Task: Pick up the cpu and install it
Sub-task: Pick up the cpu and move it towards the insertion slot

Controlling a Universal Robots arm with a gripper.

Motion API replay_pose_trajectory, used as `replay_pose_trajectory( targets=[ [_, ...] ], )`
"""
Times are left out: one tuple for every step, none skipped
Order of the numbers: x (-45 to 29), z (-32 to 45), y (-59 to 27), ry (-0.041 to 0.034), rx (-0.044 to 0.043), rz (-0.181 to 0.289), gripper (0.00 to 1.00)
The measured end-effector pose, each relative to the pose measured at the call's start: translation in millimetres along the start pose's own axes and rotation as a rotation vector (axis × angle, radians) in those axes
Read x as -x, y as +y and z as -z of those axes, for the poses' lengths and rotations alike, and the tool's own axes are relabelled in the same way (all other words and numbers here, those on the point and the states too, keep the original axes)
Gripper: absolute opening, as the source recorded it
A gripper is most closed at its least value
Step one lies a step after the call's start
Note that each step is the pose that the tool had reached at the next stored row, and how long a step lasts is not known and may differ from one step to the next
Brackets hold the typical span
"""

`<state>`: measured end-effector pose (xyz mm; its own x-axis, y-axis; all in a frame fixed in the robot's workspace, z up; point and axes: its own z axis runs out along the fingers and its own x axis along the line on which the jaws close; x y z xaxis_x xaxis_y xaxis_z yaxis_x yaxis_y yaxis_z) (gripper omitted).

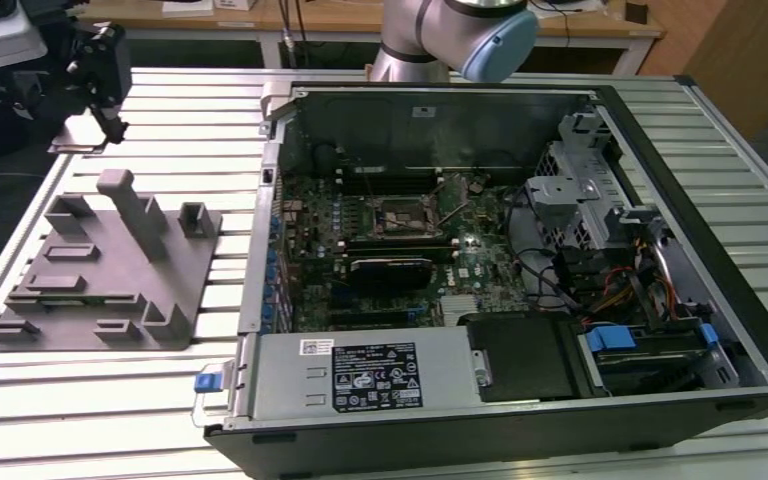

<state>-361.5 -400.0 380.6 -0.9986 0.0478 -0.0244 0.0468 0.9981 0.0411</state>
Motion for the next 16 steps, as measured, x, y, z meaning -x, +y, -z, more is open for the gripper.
replay_pose_trajectory(
  targets=[
    [1.3,-0.1,0.1,0.0000,0.0000,0.000,0.55],
    [2.5,-0.1,0.2,0.0000,0.0000,0.000,0.55],
    [3.5,-0.1,0.3,0.0001,0.0000,0.000,0.55],
    [4.5,-0.1,0.4,0.0000,0.0000,0.000,0.55],
    [5.4,-0.1,0.5,0.0000,0.0000,0.000,0.55],
    [6.3,-0.2,0.6,0.0000,0.0000,0.000,0.55],
    [7.3,-0.2,0.6,0.0001,0.0000,0.000,0.55],
    [8.4,-0.2,0.7,0.0000,0.0000,0.000,0.55],
    [9.5,-0.3,0.8,0.0000,0.0000,0.000,0.55],
    [10.5,-0.2,0.9,0.0000,0.0000,0.000,0.55],
    [11.6,-0.3,1.0,0.0001,-0.0001,0.000,0.55],
    [12.8,-0.4,1.0,0.0000,0.0000,0.000,0.55],
    [14.0,-0.4,1.1,0.0000,-0.0001,0.000,0.55],
    [15.1,-0.4,1.2,0.0000,0.0000,0.000,0.55],
    [16.3,-0.5,1.3,0.0000,0.0000,0.000,0.55],
    [17.6,-0.5,1.4,0.0000,0.0000,0.000,0.55]
  ],
)
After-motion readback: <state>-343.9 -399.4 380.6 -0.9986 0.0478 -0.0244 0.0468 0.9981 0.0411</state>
